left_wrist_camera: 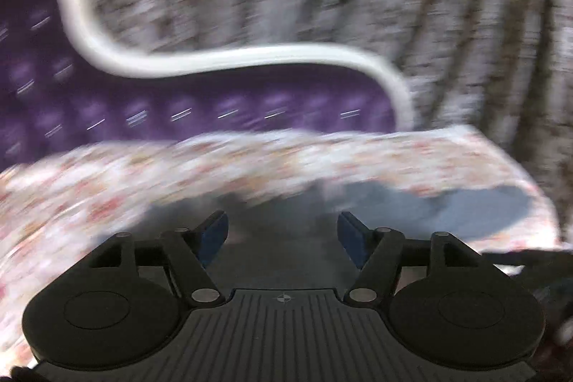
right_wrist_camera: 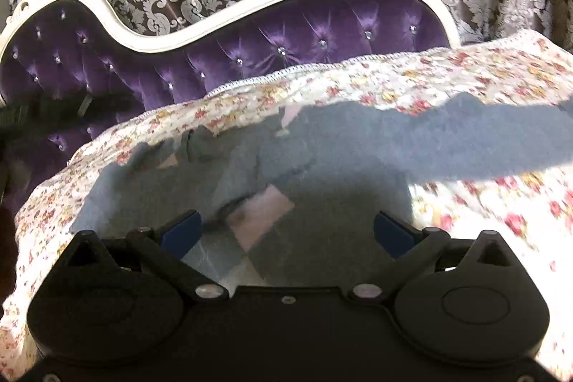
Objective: Fold small clothes
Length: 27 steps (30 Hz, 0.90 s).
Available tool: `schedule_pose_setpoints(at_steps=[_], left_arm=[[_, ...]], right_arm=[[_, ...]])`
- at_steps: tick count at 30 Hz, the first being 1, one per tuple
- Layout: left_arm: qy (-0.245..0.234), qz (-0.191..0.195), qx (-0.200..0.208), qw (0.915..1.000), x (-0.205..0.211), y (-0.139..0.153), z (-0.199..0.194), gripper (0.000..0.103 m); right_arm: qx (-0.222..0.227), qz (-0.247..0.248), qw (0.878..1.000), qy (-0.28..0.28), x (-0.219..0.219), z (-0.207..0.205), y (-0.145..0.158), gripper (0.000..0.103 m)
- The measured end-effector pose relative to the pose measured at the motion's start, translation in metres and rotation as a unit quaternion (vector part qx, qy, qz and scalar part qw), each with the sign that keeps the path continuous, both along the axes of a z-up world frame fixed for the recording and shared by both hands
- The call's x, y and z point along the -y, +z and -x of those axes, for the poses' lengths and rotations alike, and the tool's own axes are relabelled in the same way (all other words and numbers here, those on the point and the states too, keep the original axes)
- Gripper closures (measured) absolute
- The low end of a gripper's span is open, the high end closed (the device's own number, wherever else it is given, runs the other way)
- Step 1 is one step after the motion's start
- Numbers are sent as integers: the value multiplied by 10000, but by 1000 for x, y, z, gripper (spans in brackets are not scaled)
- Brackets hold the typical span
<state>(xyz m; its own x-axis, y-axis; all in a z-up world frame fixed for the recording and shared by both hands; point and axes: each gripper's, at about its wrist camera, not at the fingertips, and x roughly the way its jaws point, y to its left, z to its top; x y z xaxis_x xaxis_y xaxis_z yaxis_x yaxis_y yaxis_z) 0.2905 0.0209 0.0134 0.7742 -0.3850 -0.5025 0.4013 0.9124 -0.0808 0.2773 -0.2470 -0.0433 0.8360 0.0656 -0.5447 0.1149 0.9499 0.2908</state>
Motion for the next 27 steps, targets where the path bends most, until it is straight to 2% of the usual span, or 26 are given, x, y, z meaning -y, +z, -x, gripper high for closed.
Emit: schedule_pose_setpoints(at_steps=[3,6,8,11,18,20,21,22,23,27], left_arm=[[692,257,-472,9962,-46,-16,-18,37],[1160,419,-890,9884,-82,-31,-31,38],[1333,477,-1009,9848,-100,-38,-36,38],[1400,686,-1172,9808,-121,-46,-41,38],[1260,962,-1415,9772,-134,-58,-58,38],[1201,1004,-1421,9774,-133,-59,-62,38],[1161,1004,-1431,9777,-133,-59,-64,38],[1120,984,-1432,9784,-131,-59,-66,38],[1086,947,-1417,9794,-130,-59,-67,38],[1008,835,-1327,9825,-127,-57,-71,37]], right_arm=[[41,14,10000,30,4,-20,-2,9],[-8,10,10000,45,9,-44,-7,23],[-48,-126,9999,54,15,-58,-13,35],[-131,-136,9998,-23,21,-78,-22,36],[-217,141,9995,206,7,-102,-29,39],[-308,90,9988,370,3,-108,-34,62],[-298,98,9988,374,1,-108,-35,66],[-256,154,9989,356,1,-108,-34,82],[-206,174,9989,379,1,-105,-31,92],[142,217,9995,158,10,-77,-10,93]])
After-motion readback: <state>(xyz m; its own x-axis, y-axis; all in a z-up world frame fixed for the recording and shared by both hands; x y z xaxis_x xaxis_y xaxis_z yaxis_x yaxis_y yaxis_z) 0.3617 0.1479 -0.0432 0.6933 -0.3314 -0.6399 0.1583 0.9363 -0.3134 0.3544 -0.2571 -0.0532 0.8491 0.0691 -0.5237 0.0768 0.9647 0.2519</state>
